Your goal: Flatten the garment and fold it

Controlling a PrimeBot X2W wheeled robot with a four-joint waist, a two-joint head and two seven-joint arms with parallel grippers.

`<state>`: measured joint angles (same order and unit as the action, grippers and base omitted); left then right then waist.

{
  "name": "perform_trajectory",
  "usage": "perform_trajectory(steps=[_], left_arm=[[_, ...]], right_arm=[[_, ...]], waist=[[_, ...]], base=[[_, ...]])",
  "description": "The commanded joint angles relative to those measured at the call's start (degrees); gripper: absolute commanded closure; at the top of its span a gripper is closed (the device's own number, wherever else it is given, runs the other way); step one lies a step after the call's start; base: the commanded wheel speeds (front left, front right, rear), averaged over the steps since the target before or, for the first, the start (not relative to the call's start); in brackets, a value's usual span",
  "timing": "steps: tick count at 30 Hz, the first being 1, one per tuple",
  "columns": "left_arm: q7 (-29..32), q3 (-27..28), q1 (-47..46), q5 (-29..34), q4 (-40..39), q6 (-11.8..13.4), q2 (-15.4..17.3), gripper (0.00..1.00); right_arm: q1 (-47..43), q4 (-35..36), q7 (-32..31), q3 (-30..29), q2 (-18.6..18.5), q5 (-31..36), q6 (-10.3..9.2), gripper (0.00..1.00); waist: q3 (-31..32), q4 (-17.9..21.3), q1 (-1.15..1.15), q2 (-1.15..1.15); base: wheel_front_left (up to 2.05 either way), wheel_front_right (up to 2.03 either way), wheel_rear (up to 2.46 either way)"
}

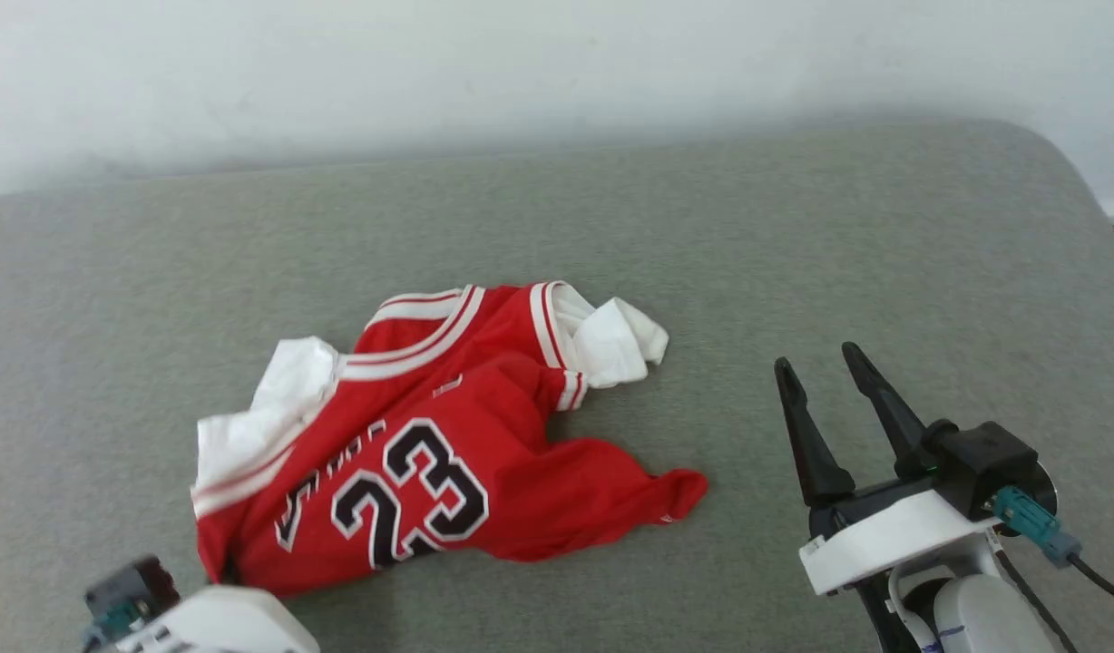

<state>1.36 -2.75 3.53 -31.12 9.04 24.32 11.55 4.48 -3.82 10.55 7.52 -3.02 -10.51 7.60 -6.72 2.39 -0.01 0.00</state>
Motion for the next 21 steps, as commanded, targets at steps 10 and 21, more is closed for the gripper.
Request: perform_trajectory(steps=[10,21], left_arm=[[-0.91,-2.72,-0.03,-1.36,0.63,-4.55,-1.09,0.00],[-9.81,-10.57,-9.40,11.97,0.33,-8.38,4.49,0.00]], right_arm=[[-0.42,1.56,-1.35,-0.34,0.14,1.07,-0.11,0.00],[0.27,1.91,-1.42,0.46,0.14,0.86,-0.11,0.00]], waist=[[0.44,-6.29,0.01,0.00],[-1.02,-6.26,0.01,0.00]], base=[[0.00,0.00,0.00],[0.00,0.00,0.00]])
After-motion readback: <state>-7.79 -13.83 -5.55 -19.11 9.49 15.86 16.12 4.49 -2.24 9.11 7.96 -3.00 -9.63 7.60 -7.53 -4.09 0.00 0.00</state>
